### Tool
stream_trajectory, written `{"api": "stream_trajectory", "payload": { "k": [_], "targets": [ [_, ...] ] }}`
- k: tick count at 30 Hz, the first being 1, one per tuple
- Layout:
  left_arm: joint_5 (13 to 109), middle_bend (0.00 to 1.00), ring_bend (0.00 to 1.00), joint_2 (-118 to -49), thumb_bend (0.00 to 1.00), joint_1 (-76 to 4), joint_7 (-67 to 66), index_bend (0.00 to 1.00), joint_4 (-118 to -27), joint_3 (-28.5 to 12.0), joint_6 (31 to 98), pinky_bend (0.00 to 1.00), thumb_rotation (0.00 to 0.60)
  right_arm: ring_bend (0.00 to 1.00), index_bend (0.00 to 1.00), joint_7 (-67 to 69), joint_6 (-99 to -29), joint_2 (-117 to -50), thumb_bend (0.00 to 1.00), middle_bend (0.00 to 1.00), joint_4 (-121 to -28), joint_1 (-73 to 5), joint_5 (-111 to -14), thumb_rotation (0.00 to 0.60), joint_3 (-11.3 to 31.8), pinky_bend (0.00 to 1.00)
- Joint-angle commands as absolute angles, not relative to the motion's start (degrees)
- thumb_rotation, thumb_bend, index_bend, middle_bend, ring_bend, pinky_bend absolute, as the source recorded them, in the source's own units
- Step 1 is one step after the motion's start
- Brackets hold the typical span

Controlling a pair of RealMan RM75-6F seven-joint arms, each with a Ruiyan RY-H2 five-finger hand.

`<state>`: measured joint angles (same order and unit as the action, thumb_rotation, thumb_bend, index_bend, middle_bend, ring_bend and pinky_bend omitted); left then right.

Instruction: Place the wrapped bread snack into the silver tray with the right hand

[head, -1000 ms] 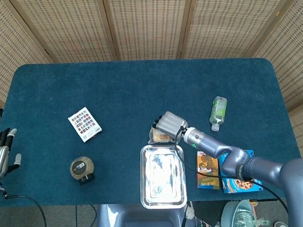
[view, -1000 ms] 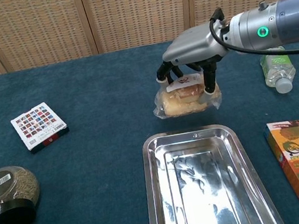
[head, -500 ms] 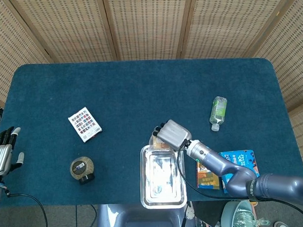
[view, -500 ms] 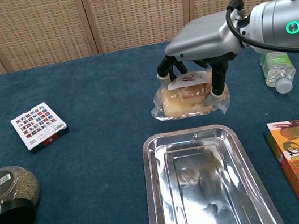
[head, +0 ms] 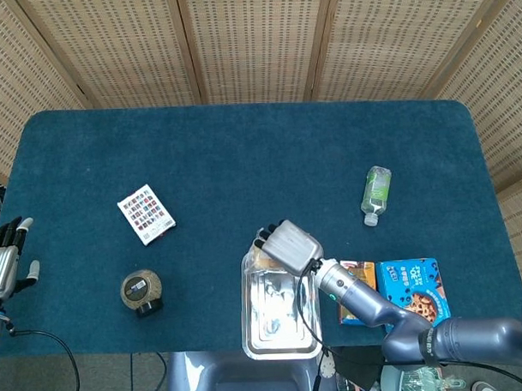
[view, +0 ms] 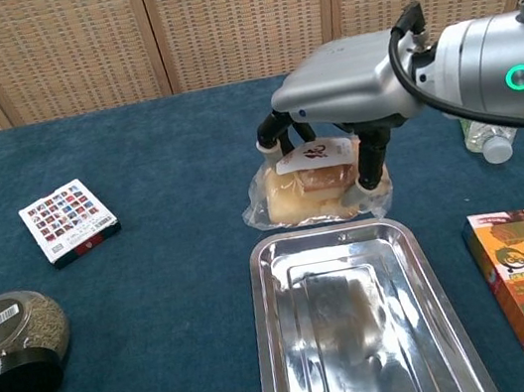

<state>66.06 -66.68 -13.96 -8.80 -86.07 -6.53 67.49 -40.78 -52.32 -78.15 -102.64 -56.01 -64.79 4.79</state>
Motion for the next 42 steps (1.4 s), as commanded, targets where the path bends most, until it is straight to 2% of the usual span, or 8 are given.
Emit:
{"api": "stream_trajectory", "payload": {
  "k": [1, 22, 32, 42],
  "targets": [
    [66.6, 0.0, 0.0, -66.5, 0.5, -13.9, -8.5, 0.0, -86.1, -6.3, 67.6, 0.0, 0.6, 0.4, 0.42, -42.7, -54.1, -78.9, 0.22, 0.48, -104.3, -55.1, -64.1, 0.6, 3.9, 0.55],
    [67.8, 0.0, 0.0, -66.1, 0.5, -13.7, -8.6, 0.0, -86.7, -5.8, 68.7, 0.0, 0.6, 0.4, 0.42, -54.3, -63.6, -82.3, 0.22, 0.48, -112.6, -50.6, -63.8, 0.6, -0.3, 0.55],
    [67.2, 0.0, 0.0, -66.0, 0.5, -13.5, -8.6, 0.0, -86.6, -5.7, 68.7, 0.0, 0.6, 0.4, 0.43, -57.1, -63.2, -84.9, 0.22, 0.48, -112.8, -50.1, -62.8, 0.6, -1.6, 0.55],
    [66.8, 0.0, 0.0, -66.0, 0.5, -13.4, -8.2, 0.0, -86.3, -5.9, 68.8, 0.0, 0.6, 0.4, 0.43, -56.7, -61.3, -84.8, 0.22, 0.48, -112.0, -50.9, -61.0, 0.6, -0.6, 0.55]
  ]
}}
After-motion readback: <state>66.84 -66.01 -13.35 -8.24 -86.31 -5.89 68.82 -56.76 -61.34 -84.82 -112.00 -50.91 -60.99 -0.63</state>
